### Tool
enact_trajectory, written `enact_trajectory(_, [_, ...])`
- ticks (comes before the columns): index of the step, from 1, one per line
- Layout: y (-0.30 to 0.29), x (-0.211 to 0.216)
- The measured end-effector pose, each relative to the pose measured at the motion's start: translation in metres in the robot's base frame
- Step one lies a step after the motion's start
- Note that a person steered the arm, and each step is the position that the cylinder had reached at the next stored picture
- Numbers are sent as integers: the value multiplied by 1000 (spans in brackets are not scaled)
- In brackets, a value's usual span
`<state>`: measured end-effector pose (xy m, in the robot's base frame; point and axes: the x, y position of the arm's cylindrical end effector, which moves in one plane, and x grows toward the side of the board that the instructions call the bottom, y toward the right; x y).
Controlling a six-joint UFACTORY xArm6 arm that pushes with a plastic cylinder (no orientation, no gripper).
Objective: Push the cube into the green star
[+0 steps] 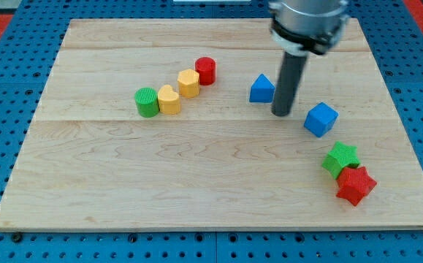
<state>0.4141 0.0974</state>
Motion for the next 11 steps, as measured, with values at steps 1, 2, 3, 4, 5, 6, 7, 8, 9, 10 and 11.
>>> enact_trajectory(1, [35, -6])
enact_trajectory(2, [77, 1])
enact_trajectory(3, [81, 9])
enact_trajectory(4, [81, 18])
enact_trajectory(5, [80, 28])
enact_trajectory(6, [79, 35])
enact_trajectory(7, [77, 35])
enact_trajectory(8, [75, -39])
enact_trajectory(9, [70, -106])
enact_trajectory(10, [10, -113])
enact_trajectory(11, [-30, -102])
